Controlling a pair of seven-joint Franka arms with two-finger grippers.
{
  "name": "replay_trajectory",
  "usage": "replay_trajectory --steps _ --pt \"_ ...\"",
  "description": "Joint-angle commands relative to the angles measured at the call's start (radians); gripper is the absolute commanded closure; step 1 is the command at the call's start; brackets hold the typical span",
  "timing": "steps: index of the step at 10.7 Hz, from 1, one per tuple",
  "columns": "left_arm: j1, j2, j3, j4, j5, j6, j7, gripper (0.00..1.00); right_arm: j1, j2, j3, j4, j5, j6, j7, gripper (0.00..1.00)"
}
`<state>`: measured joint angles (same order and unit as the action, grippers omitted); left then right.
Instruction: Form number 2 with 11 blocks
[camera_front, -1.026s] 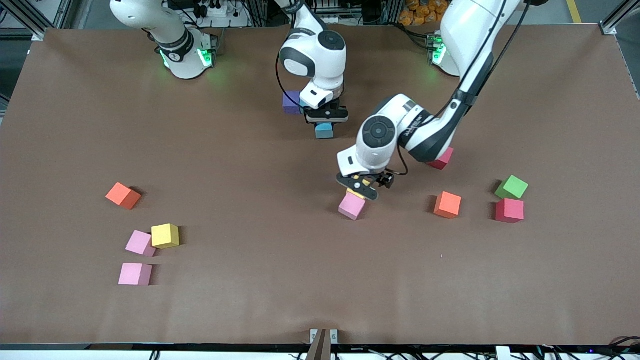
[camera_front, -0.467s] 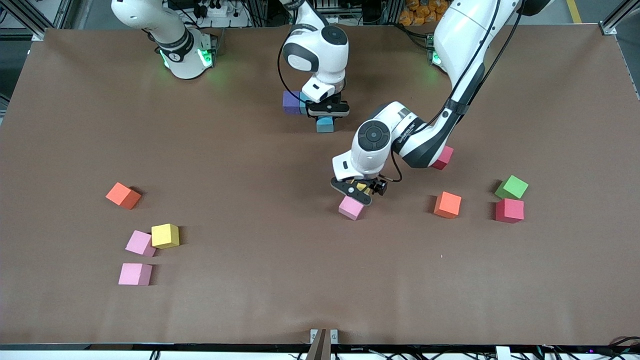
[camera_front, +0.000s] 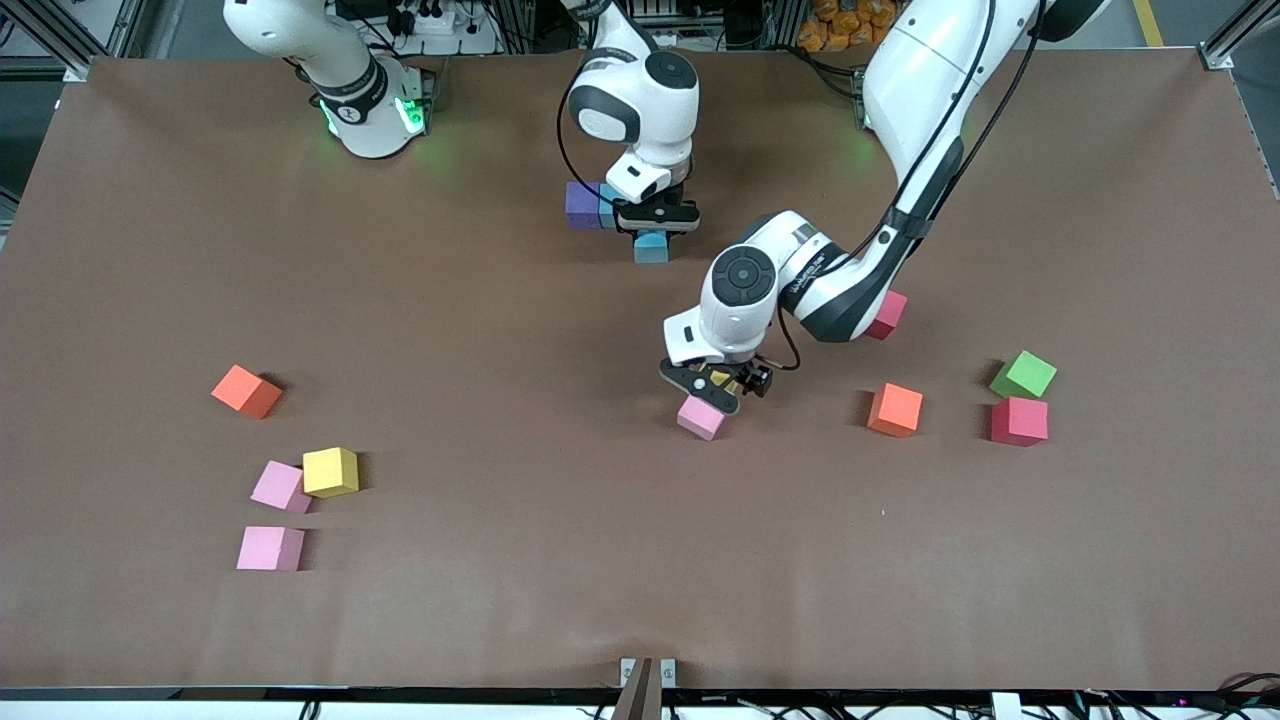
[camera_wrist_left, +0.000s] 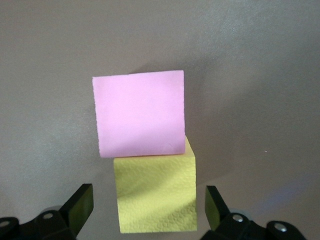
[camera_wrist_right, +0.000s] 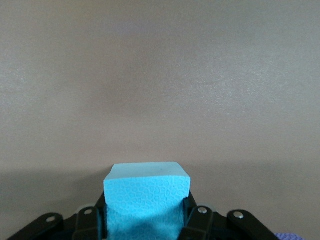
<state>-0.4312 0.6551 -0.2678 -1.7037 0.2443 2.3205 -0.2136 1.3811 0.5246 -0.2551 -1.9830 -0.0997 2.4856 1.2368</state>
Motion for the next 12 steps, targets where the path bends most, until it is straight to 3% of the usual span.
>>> replay_trajectory --steps 1,2,5,6,8,12 --pt "-0.006 0.018 0.004 0.019 0.023 0.008 0.0 0.1 0.03 0.002 -0.012 -0.01 -0.011 0.012 0.041 0.97" --pt "-0.006 0.026 0.004 0.019 0.024 0.008 0.002 0.15 0.033 0.003 -0.012 -0.01 -0.011 0.012 0.044 0.97" --pt "0.005 0.02 0.004 0.012 0.052 0.007 -0.007 0.57 0.041 0.003 -0.01 -0.01 -0.011 0.004 0.05 0.98" --pt "0.011 0.009 0.004 0.012 0.052 0.0 -0.007 0.64 0.045 0.005 -0.01 -0.013 -0.011 0.003 0.05 0.98" --pt "0.017 -0.034 0.002 0.012 0.05 -0.036 -0.004 0.7 0.047 0.005 -0.01 -0.019 -0.011 0.004 0.049 0.98" --pt "0.058 -0.159 -0.004 0.013 -0.023 -0.136 -0.007 0.7 0.042 0.005 -0.01 -0.017 -0.011 -0.002 0.046 0.68"
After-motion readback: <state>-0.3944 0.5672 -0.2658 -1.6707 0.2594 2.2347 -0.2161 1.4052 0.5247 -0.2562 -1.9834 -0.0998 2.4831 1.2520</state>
